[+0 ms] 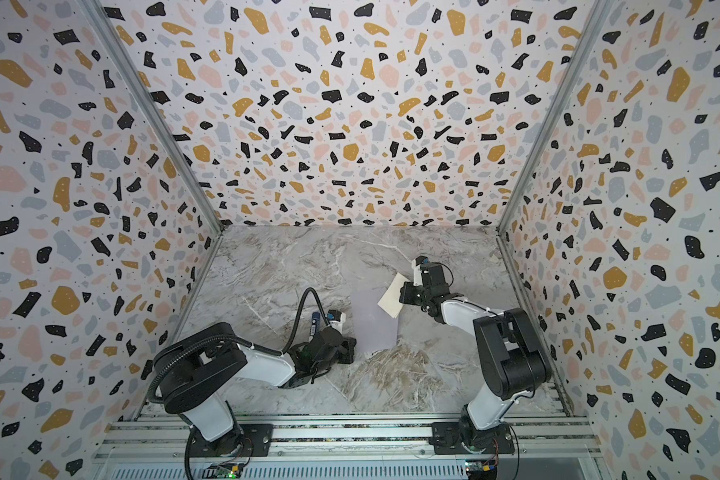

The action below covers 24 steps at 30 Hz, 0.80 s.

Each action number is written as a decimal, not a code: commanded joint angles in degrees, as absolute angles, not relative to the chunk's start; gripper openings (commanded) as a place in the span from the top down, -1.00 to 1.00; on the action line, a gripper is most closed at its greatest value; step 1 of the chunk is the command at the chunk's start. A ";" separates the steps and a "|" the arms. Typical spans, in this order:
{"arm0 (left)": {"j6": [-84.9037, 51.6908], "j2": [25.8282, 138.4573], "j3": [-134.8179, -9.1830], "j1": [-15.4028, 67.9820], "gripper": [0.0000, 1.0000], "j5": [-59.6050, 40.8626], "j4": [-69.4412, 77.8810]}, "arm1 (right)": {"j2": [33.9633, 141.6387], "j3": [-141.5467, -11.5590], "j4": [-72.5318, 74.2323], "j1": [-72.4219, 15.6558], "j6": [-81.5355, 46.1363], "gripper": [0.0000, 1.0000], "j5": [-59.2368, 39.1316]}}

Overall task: Place the letter into the envelope and seal it
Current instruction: 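Slide the held letter into the envelope opening with the right gripper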

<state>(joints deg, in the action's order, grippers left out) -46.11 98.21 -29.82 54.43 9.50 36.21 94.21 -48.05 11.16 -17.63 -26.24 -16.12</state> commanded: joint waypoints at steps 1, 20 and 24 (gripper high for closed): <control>-45.45 99.93 -30.56 54.62 1.00 10.11 35.30 | 94.35 -47.59 11.00 -17.45 -24.74 1.00 -18.27; -44.04 100.37 -31.71 54.66 1.00 10.72 34.15 | 95.58 -48.30 6.76 -17.05 -17.11 1.00 -26.37; -43.79 100.13 -31.68 54.64 1.00 10.89 33.93 | 95.80 -48.98 4.80 -17.05 -15.00 1.00 -26.97</control>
